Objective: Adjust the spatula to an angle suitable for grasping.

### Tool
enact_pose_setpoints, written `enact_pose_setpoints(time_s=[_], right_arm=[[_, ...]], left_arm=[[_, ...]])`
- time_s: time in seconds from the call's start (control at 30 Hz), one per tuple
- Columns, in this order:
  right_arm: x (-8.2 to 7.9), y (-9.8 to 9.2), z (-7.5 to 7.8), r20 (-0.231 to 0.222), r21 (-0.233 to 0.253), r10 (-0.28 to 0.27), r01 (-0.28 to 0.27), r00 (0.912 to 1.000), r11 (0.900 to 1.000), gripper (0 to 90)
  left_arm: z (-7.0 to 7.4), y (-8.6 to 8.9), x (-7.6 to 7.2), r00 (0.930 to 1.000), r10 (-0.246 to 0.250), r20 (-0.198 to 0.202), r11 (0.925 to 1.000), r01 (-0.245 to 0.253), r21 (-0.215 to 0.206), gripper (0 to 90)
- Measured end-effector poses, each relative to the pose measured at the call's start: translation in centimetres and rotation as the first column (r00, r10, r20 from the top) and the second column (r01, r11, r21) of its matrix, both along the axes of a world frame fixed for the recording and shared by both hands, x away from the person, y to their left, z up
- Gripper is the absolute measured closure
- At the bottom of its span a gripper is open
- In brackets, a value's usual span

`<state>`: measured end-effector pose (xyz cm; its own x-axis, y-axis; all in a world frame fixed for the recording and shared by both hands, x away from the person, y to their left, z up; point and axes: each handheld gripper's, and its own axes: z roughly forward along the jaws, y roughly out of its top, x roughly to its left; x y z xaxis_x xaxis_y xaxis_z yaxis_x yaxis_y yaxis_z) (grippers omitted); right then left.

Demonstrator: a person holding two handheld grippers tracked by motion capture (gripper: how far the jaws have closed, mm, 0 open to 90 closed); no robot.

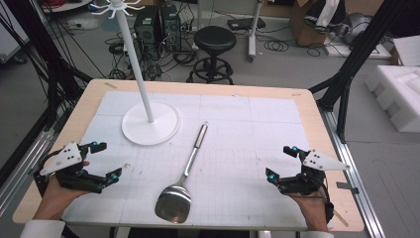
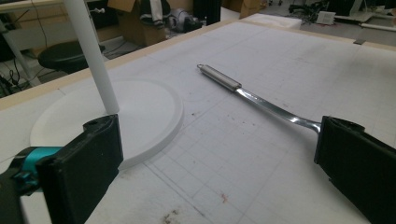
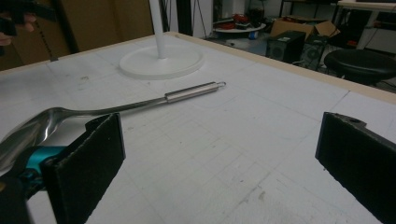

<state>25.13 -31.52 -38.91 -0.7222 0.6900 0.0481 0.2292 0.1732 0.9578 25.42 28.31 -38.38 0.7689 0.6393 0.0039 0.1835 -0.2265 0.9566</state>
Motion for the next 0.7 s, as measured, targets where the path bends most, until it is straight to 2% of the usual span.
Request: enact_pose_setpoints(time_s=[0.1,0.17,0.27,0.37,0.4,0.47,0.5,0.53,0.6,0.63,0.67,0.7], right_arm=[[0.0,0.0,0.0,0.002,-0.001,0.003,-0.003,1.0,1.0,0.4],[0.0,-0.1,0.1,-0.001,0.0,0.002,-0.002,1.0,1.0,0.4],[-0.1,-0.1,0.1,0.001,0.006,0.0,0.0,1.0,1.0,0.4],[-0.1,-0.1,0.2,0.002,-0.009,-0.009,0.009,1.0,1.0,0.3],[-0.1,-0.2,0.2,0.006,-0.007,-0.008,0.008,1.0,1.0,0.3],[-0.1,-0.2,0.3,0.006,-0.001,-0.006,0.006,1.0,1.0,0.4],[-0.1,-0.2,0.3,0.006,-0.001,-0.006,0.006,1.0,1.0,0.4],[-0.1,-0.2,0.4,0.012,0.002,-0.008,0.008,0.9999,1.0,0.3],[-0.1,-0.1,0.4,0.011,0.002,-0.007,0.007,0.9999,1.0,0.3],[-0.2,0.0,0.5,0.011,-0.002,-0.001,0.001,0.9999,1.0,0.4],[-0.2,0.0,0.5,0.012,-0.002,-0.001,0.001,0.9999,1.0,0.4],[-0.2,0.0,0.5,0.01,-0.001,0.0,0.0,0.9999,1.0,0.4]], left_arm=[[0.5,-0.4,0.4,0.9999,-0.016,0.0,0.9999,0.016,-0.001,1.8],[1.5,-1.0,1.1,0.999,-0.042,-0.014,0.9988,0.042,0.023,1.8],[2.3,-1.5,1.6,0.9979,-0.063,-0.017,0.9975,0.064,0.03,1.8],[3.8,-2.8,2.5,0.9931,-0.112,-0.036,0.9915,0.114,0.063,1.8],[3.8,-2.8,2.5,0.9931,-0.112,-0.036,0.9915,0.114,0.063,1.8],[4.6,-3.6,2.8,0.9884,-0.146,-0.041,0.9863,0.149,0.071,2.0],[5.1,-4.0,2.9,0.9864,-0.159,-0.041,0.9825,0.163,0.091,2.0],[6.0,-4.8,3.3,0.9802,-0.194,-0.04,0.9741,0.197,0.111,4.3],[6.4,-5.0,3.4,0.978,-0.204,-0.042,0.9716,0.208,0.113,14.3],[7.2,-5.8,3.8,0.9749,-0.216,-0.051,0.969,0.221,0.111,15.0],[7.2,-5.8,3.8,0.9749,-0.216,-0.051,0.969,0.221,0.111,15.0],[7.9,-6.6,4.1,0.9693,-0.239,-0.056,0.9604,0.245,0.133,15.0]])
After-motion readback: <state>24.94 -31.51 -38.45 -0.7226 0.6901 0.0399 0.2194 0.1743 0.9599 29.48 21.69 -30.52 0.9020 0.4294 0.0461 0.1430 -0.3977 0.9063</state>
